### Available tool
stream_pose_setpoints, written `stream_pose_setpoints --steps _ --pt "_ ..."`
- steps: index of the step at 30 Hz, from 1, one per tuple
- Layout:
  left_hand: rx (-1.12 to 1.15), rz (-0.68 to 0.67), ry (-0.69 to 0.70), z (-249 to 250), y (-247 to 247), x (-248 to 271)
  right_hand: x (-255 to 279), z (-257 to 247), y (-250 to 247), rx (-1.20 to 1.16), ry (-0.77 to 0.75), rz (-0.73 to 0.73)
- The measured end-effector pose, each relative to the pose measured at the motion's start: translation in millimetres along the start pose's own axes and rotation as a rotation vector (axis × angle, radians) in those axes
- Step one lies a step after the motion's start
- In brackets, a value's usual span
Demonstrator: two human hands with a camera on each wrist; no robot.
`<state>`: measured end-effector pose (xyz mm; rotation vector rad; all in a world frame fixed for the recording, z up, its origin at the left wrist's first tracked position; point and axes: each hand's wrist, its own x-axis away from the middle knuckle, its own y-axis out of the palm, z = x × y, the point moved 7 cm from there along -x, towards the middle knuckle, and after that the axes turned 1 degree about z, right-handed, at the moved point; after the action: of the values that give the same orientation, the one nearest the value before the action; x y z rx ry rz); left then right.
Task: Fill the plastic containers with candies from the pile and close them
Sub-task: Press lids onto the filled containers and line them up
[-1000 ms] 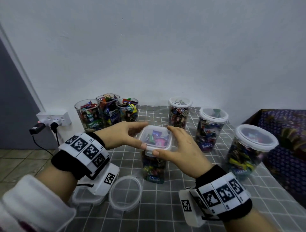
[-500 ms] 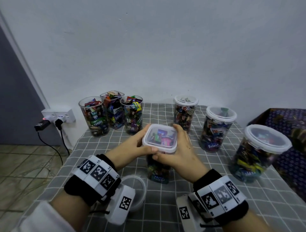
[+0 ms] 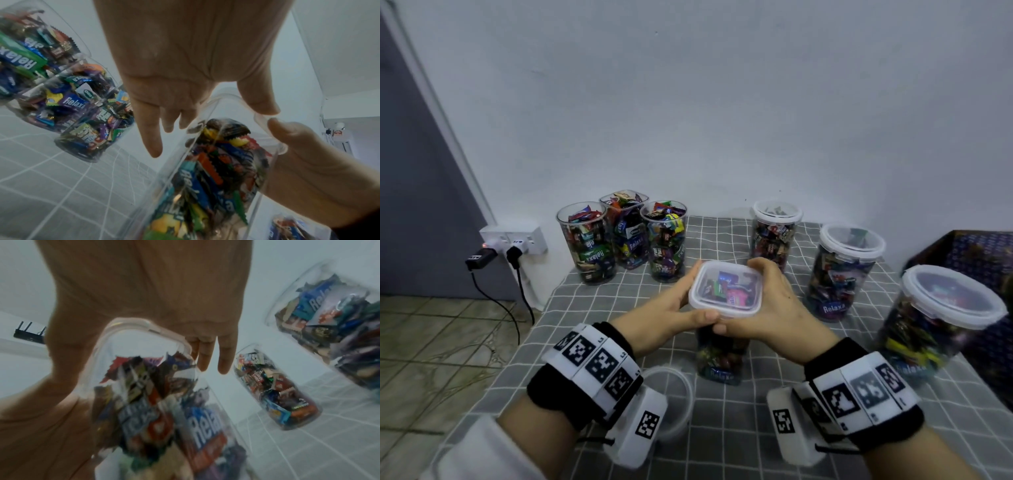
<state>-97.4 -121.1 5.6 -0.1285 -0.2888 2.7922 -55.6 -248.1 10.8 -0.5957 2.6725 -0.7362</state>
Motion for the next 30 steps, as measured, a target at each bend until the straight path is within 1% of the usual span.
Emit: stream_pose_setpoints --steps 1,3,5,7,9,15,16,18,19,20,21,25,27,30 --pt "-0.003 0.001 0.0 -0.6 -0.2 -0.2 -2.6 1.3 1.3 -0.044 0.001 -0.024" --pt "0.028 -0.003 -0.006 -3.5 0.7 -0.6 -4.3 3.5 5.3 -0.154 -0.004 -0.021" --pt "0.074 -0.012 -0.023 -8.0 2.1 -0.4 -3.5 6.8 8.4 -0.213 -0.024 0.025" --pt "0.078 -0.007 -0.022 -11.1 1.2 -0.2 -3.9 9.1 10.3 -0.211 -0.05 0.07" --pt "0.038 0.002 -0.021 -11.9 0.1 0.3 -4.1 8.6 9.6 -0.21 -0.051 0.078" --pt "-0.039 -0.045 -0.076 -12.0 -3.1 -3.5 -4.5 4.0 8.1 -0.23 -0.066 0.061" --pt "-0.08 -0.054 -0.078 -12.3 -6.4 -4.6 -5.1 3.9 7.3 -0.222 -0.063 0.072" --pt "-0.246 -0.035 -0.09 -15.9 -18.7 -8.7 -8.7 5.2 5.7 -0.198 -0.058 0.094" --pt "-0.312 0.003 -0.123 -18.1 -27.4 -11.1 -11.1 6.4 4.4 -0.173 -0.055 0.109" --pt "-0.345 0.068 -0.155 -18.6 -37.9 -14.0 -13.9 7.9 1.7 -0.145 -0.054 0.132" --pt "-0.356 0.149 -0.159 -14.1 -47.7 -16.9 -17.0 9.6 -1.3 -0.117 -0.053 0.158" --pt "-0.323 0.519 -0.141 -9.3 -98.7 -33.1 -31.1 19.2 -20.0 -0.056 0.002 0.252" --pt "-0.299 0.674 -0.211 -23.7 -128.8 -42.5 -38.7 27.7 -31.0 -0.033 0.044 0.323" --pt "-0.259 0.776 -0.292 -42.3 -153.4 -59.0 -46.0 37.0 -44.0 0.017 0.089 0.42"
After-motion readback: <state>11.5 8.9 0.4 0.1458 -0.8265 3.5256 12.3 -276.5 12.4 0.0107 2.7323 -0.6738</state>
